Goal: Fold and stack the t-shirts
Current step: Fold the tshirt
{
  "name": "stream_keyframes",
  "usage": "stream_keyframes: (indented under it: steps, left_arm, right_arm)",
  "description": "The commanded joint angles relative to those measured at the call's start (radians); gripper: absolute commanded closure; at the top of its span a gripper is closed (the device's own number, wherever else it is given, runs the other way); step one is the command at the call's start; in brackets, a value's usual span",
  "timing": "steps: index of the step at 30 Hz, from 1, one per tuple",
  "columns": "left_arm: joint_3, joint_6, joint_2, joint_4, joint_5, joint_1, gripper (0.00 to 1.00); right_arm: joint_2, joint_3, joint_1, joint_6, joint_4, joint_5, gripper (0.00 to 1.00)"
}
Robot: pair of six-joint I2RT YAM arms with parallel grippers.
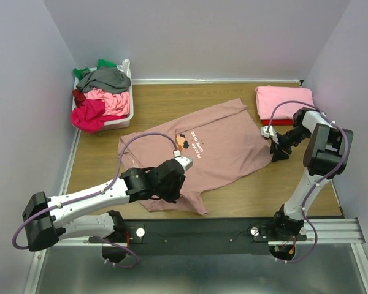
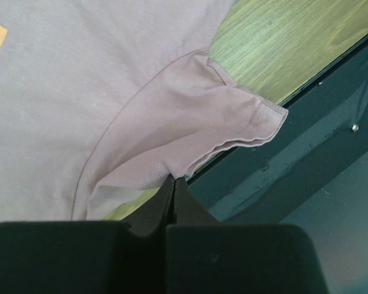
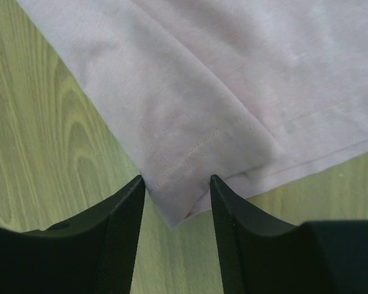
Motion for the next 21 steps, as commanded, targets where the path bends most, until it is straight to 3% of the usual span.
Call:
stream_keyframes:
  steps: [1, 5, 10, 14, 15, 16, 18, 21]
  left_arm:
    - [-0.015, -0.014, -0.025, 0.007, 0.023, 0.004, 1.0]
    - [-0.012, -0.017, -0.034, 0.004, 0.018, 0.005, 1.0]
    - [-0.018, -0.024, -0.053, 0.003, 0.017, 0.004, 1.0]
    - [-0.02, -0.025, -0.062, 0.004, 0.014, 0.004, 1.0]
    - [-0.02, -0.025, -0.062, 0.006, 0.014, 0.004, 1.0]
    - [-0.018, -0.027, -0.067, 0.004, 0.015, 0.004, 1.0]
    - [-0.015, -0.027, -0.07, 0.003, 0.014, 0.005, 1.0]
    - [-0.015, -0.027, -0.082, -0.002, 0.011, 0.004, 1.0]
  right_arm:
    - [-0.013, -0.043, 0.006, -0.011, 0.003, 0.051, 0.49]
    - [-0.053, -0.054, 0.006, 0.001, 0.004, 0.045, 0.7]
    - [-0.124, -0.094, 0.003, -0.002, 0.009, 0.03, 0.81]
    - [-0.184, -0.12, -0.002, 0.002, 0.012, 0.013, 0.8]
    - [-0.19, -0.126, -0.002, 0.011, 0.013, 0.014, 0.76]
    - [-0.202, -0.135, -0.004, 0.019, 0.013, 0.019, 0.64]
    - [-0.21, -0.146, -0.004, 0.038, 0.016, 0.034, 0.55]
    - [-0.219, -0.159, -0.017, 0.044, 0.021, 0.045, 0.55]
